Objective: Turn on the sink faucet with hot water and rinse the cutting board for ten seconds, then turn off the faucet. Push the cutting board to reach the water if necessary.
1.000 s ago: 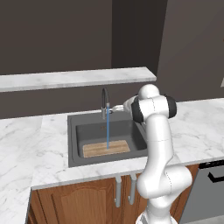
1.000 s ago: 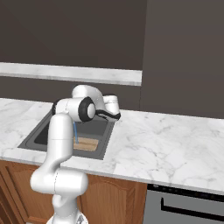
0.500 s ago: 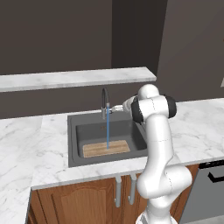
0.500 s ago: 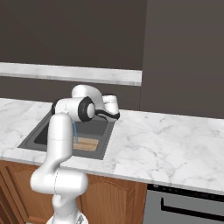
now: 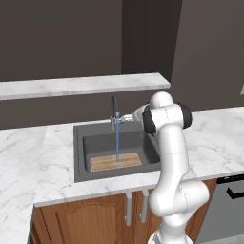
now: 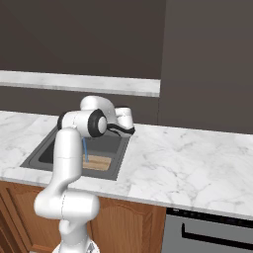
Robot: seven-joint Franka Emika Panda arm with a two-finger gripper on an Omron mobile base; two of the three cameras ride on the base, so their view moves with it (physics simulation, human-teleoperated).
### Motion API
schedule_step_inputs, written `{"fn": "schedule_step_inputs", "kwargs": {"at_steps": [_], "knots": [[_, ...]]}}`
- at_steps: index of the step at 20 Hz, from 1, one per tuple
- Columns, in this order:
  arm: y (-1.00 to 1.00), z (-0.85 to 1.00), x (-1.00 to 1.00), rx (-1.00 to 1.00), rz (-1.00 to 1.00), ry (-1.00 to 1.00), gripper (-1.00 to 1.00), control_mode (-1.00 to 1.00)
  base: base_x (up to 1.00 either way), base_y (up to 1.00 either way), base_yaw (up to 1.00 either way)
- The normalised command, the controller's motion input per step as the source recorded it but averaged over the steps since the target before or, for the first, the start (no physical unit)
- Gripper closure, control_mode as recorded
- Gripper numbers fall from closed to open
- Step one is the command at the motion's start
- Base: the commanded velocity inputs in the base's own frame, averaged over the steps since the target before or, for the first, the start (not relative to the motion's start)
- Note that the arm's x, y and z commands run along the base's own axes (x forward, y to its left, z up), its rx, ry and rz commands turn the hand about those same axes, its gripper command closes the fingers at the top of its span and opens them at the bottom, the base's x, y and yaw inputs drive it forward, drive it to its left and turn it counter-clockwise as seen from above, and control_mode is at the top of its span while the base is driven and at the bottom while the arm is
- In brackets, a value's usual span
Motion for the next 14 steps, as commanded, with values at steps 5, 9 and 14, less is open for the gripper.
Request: {"fn": "schedule_step_inputs", "kwargs": {"at_steps": [5, 9, 14], "knots": [[0.37, -0.04, 0.00, 0.00, 0.00, 0.00, -1.00, -1.00, 0.00, 0.00, 0.00], [0.35, -0.02, 0.00, 0.00, 0.00, 0.00, -1.00, -1.00, 0.00, 0.00, 0.00], [0.36, 0.00, 0.06, 0.00, 0.00, 0.00, -1.00, -1.00, 0.00, 0.00, 0.00]]}}
